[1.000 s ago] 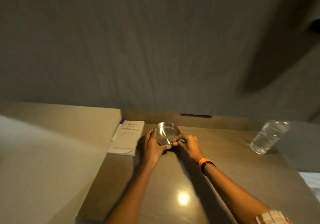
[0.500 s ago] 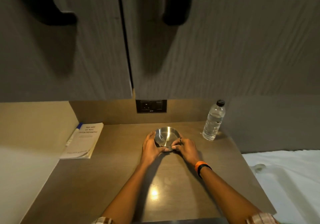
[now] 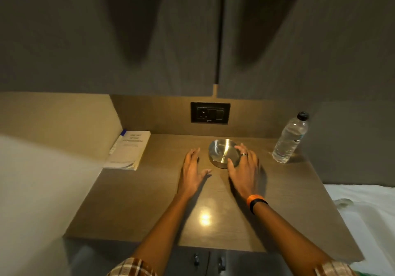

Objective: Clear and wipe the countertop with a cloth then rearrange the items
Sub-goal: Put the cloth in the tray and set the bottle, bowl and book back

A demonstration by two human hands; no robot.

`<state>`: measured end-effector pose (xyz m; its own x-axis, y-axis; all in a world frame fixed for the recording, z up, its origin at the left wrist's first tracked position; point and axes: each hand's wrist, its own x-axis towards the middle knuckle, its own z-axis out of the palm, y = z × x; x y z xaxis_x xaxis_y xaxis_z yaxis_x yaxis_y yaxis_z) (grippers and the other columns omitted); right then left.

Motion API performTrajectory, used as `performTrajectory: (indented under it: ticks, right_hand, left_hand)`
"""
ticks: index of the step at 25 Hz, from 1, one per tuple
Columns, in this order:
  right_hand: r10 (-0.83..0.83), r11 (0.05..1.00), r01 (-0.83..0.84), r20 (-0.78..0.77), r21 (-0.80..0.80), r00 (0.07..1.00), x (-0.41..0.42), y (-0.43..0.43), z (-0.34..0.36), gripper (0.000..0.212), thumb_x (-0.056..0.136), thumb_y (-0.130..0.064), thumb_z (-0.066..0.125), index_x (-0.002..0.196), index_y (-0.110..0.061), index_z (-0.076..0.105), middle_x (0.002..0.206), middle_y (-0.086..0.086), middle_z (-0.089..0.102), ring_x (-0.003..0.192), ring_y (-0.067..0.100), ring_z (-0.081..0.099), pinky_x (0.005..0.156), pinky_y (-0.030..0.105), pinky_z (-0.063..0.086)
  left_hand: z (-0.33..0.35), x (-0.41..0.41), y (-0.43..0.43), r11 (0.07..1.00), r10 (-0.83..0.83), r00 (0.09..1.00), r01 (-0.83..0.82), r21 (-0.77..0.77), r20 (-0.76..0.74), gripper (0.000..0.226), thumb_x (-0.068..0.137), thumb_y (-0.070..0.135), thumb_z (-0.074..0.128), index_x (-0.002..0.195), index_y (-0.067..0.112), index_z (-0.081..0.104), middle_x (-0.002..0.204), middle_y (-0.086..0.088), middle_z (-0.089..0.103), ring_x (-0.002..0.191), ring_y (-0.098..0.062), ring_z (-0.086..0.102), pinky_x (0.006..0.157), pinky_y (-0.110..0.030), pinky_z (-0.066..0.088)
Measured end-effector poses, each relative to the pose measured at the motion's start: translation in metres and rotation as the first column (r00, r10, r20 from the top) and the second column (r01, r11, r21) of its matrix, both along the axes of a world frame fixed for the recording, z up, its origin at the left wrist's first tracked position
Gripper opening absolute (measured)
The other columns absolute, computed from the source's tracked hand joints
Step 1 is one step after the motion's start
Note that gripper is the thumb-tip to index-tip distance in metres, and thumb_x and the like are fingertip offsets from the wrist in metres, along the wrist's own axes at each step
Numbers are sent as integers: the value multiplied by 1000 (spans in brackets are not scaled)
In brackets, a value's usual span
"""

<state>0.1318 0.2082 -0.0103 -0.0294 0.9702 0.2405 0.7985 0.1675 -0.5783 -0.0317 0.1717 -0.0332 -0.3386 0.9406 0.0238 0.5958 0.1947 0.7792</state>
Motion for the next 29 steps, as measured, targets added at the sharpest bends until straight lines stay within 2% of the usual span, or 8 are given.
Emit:
performTrajectory:
  ticks: [4, 9, 11, 16, 21, 24, 26, 29]
  right_hand:
    - [280, 942, -288, 67, 172, 958, -86, -8, 9, 39, 86, -21, 67, 125, -20, 59, 136, 3, 57, 126, 25, 50, 111, 44, 37]
    - [543, 802, -577, -211, -154, 812, -227, -5, 8, 32, 95, -29, 59, 126, -22, 54, 132, 3, 57, 116, 19, 60, 98, 39, 53]
    - [553, 778, -594, -223, -205, 803, -274, 4, 3, 34, 95, -25, 61, 127, -19, 54, 132, 6, 59, 104, 21, 67, 91, 38, 58]
    - [527, 799, -526, -81, -293, 846, -334, 31, -14, 42, 88, -11, 69, 128, -7, 59, 136, 13, 56, 124, 30, 56, 107, 36, 45]
    - [496, 840, -497, -65, -217, 866, -335, 40, -20, 18, 87, -10, 67, 103, -5, 72, 110, 18, 71, 102, 32, 66, 89, 41, 53]
    - [507, 810, -518, -115, -275, 854, -325, 43, -18, 23, 89, -9, 64, 110, -1, 70, 114, 19, 71, 108, 32, 66, 94, 43, 52]
    - [479, 822, -511, -180, -250, 859, -309, 40, -14, 23, 87, -4, 64, 108, 5, 69, 110, 24, 72, 107, 38, 66, 93, 52, 51]
    - [379, 868, -454, -324, -200, 867, -263, 29, -6, 43, 80, 5, 65, 122, -6, 64, 119, 17, 70, 111, 32, 65, 98, 49, 52]
  left_hand:
    - [8, -92, -35, 988, 151, 939, -133, 80, -309, 70, 91, 43, 65, 151, 27, 32, 157, -1, 36, 143, -18, 38, 117, -37, 37]
    - [16, -227, -33, 948, 248, 826, -315, -50, -506, 63, 98, 41, 53, 152, 20, 28, 158, -9, 31, 144, -28, 34, 115, -42, 39]
    - [16, -260, -21, 947, 79, 818, -240, -214, -569, 59, 97, 31, 57, 150, 16, 33, 157, -14, 28, 145, -32, 31, 118, -44, 35]
    - [8, -272, 14, 943, 59, 801, -240, -230, -595, 46, 95, 27, 64, 134, 6, 49, 143, -20, 43, 130, -32, 44, 108, -39, 44]
    - [1, -272, 37, 942, 28, 751, -240, -234, -660, 35, 93, 27, 67, 122, 10, 60, 130, -18, 57, 119, -32, 50, 104, -39, 43]
    - [0, -268, 44, 959, 60, 845, -195, -203, -532, 29, 99, 25, 55, 123, 11, 63, 132, -17, 61, 122, -34, 54, 105, -39, 43]
    - [6, -256, 47, 981, 75, 962, -118, -151, -264, 29, 98, 19, 54, 120, 7, 67, 127, -19, 66, 119, -34, 59, 95, -33, 48]
    - [12, -222, 45, 996, 23, 994, -13, -93, 107, 37, 87, 6, 67, 123, 11, 69, 115, -15, 73, 109, -29, 68, 74, -13, 50]
